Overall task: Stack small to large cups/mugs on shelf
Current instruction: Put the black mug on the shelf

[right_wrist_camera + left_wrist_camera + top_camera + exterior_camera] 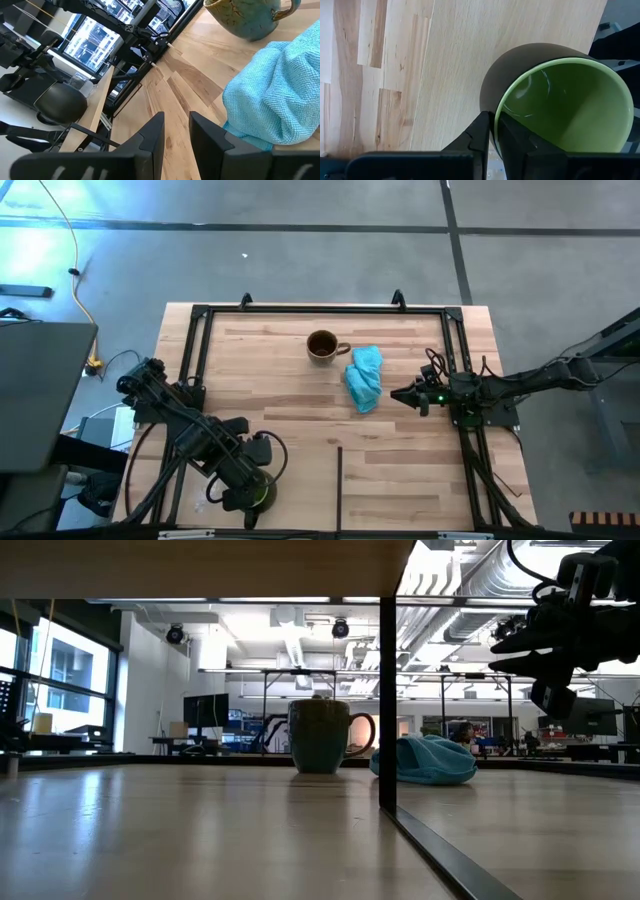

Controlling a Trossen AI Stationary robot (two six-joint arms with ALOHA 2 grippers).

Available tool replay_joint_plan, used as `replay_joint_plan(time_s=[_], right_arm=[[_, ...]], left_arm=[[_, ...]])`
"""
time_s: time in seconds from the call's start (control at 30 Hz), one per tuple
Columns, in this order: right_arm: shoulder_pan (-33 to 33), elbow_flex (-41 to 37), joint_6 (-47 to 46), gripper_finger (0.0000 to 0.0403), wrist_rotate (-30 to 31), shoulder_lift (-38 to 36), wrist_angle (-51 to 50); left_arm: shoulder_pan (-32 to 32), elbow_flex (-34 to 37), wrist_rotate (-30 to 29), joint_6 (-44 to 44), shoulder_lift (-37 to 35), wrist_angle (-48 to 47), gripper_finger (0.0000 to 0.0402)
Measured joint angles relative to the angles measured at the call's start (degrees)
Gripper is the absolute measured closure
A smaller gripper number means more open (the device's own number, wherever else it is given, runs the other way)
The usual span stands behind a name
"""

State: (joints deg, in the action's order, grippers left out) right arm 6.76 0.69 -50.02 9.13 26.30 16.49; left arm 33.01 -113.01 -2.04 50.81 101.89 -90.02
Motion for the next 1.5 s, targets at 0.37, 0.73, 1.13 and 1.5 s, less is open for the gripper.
replay_joint_plan(time_s=[0.37, 0.73, 1.13, 1.5], right_arm=[[0.0, 0.0, 0.0, 0.0322, 0.0, 0.0, 0.0], [0.0, 0.0, 0.0, 0.0322, 0.0, 0.0, 0.0], [0.0, 0.0, 0.0, 0.0322, 0.0, 0.0, 0.0], [0.0, 0.0, 0.1, 0.0322, 0.0, 0.0, 0.0]], left_arm=[[0.0, 0.0, 0.0, 0.0, 0.0, 0.5, 0.0375], [0.0, 0.0, 0.0, 0.0, 0.0, 0.5, 0.0375], [0.0, 0.0, -0.1, 0.0, 0.0, 0.6, 0.0375], [0.0, 0.0, -0.4, 0.4, 0.1, 1.5, 0.0375]])
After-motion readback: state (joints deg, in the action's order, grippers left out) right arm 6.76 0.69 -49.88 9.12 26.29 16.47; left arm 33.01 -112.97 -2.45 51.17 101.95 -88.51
